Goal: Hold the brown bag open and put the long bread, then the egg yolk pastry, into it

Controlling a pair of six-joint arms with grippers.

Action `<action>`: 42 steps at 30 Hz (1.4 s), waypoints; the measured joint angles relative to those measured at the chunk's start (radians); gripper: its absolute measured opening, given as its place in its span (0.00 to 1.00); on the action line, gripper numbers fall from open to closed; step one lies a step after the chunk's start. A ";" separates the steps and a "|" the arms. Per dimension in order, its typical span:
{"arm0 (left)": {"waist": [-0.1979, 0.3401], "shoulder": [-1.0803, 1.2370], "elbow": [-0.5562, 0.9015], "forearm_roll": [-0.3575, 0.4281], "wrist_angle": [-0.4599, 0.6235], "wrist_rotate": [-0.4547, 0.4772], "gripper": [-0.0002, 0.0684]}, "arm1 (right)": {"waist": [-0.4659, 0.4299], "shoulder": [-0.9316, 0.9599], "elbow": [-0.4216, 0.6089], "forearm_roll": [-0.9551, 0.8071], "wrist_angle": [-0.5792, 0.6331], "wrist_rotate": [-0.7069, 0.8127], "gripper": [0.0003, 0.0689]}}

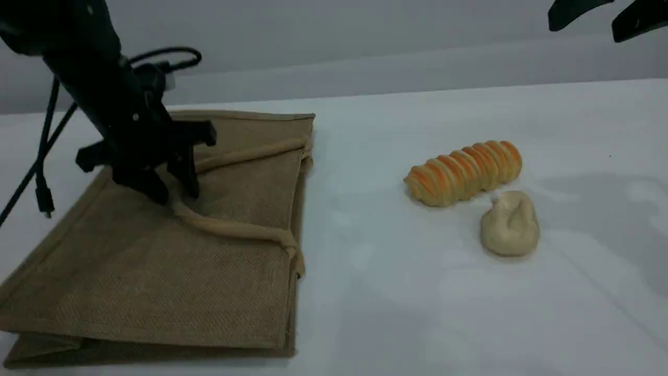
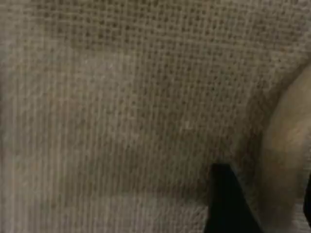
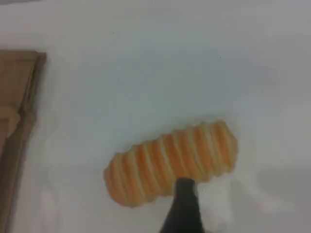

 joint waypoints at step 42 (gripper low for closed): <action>0.001 -0.372 -0.547 -0.120 0.658 0.605 0.13 | 0.001 0.261 -0.005 0.382 -0.186 -0.355 0.77</action>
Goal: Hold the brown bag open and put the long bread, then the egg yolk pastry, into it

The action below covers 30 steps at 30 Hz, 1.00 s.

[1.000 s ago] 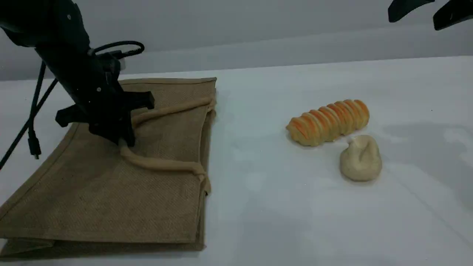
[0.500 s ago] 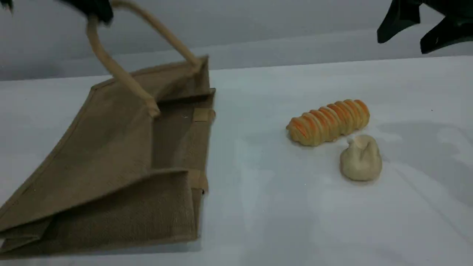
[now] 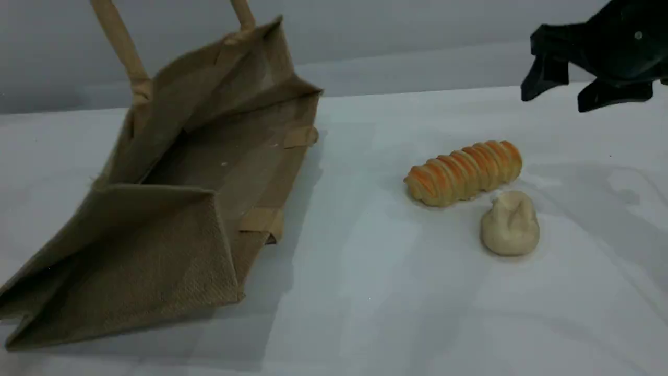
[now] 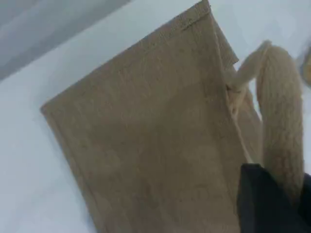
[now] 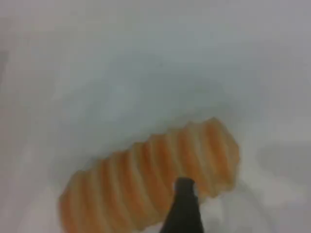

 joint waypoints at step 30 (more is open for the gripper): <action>0.000 -0.103 0.001 -0.083 -0.004 0.021 0.13 | 0.000 0.227 -0.223 0.018 0.088 -0.041 0.77</action>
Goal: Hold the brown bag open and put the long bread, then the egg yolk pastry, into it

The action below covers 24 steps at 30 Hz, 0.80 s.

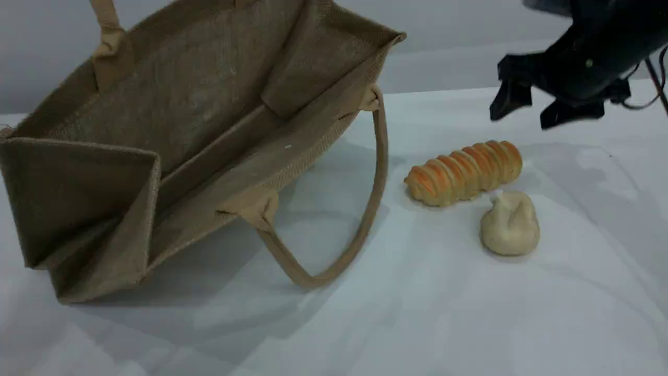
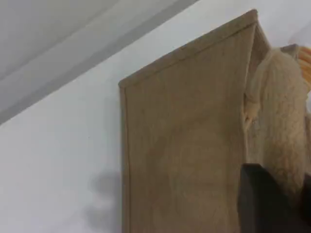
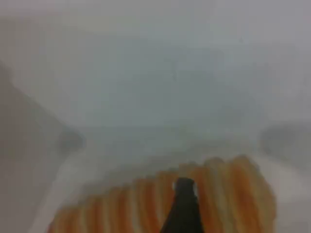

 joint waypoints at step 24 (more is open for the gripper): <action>0.000 0.000 0.000 -0.051 -0.002 -0.030 0.13 | 0.090 0.167 -0.058 0.025 -0.003 -0.078 0.30</action>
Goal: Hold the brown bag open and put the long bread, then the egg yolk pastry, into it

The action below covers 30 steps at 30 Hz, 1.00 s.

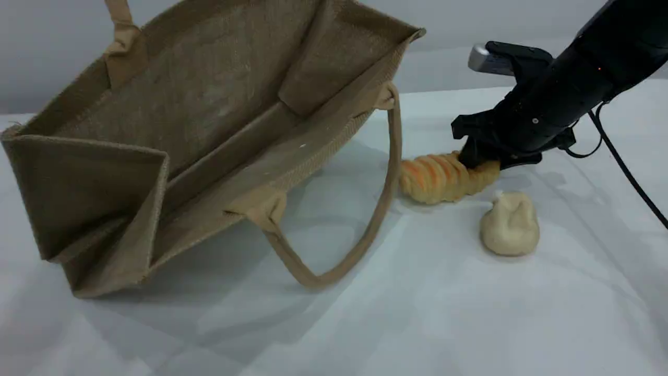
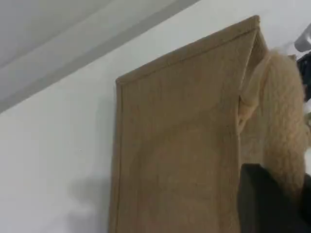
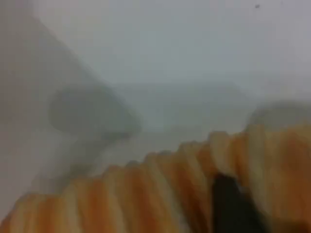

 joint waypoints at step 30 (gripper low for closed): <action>-0.043 0.004 0.000 -0.049 0.001 0.036 0.13 | -0.065 -0.569 0.005 0.020 0.581 -0.051 0.16</action>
